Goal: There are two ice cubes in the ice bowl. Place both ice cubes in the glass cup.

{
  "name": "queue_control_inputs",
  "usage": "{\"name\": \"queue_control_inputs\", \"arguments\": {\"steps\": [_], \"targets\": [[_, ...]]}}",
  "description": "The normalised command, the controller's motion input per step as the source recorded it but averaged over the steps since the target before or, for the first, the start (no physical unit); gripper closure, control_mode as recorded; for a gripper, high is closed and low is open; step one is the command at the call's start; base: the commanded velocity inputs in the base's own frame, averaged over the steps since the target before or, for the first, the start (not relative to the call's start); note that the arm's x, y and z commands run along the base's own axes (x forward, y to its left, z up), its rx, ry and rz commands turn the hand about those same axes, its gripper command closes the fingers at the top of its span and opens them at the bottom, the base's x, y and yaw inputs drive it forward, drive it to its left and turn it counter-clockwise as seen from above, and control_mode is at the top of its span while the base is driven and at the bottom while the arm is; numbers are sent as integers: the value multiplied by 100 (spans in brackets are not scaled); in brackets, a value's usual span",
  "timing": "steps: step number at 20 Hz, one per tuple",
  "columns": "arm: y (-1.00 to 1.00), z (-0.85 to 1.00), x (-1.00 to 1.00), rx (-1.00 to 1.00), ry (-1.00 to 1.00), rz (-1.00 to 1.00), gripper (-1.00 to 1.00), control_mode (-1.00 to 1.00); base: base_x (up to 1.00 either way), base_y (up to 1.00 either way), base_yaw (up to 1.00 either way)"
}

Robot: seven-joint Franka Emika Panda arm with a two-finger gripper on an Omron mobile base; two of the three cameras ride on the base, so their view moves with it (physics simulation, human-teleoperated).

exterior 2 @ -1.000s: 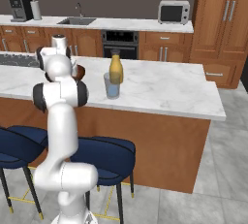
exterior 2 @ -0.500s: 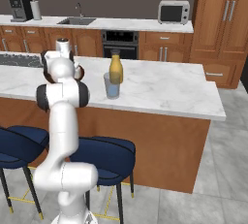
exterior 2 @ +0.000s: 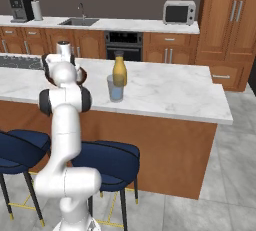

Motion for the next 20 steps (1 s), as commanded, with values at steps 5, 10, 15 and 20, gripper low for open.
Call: {"name": "queue_control_inputs", "arguments": {"steps": [5, 10, 15, 20], "targets": [[45, 0, 0, 0, -3, 0, -100, -100, 0, 0, 0], [24, -43, 0, -6, -2, 0, -100, -100, 0, 0, 0], [0, -55, 6, -5, -4, 2, 100, -100, 0, 0, 0], [0, -38, 32, 0, -5, 1, 100, -100, 0, 0, 0]]}}
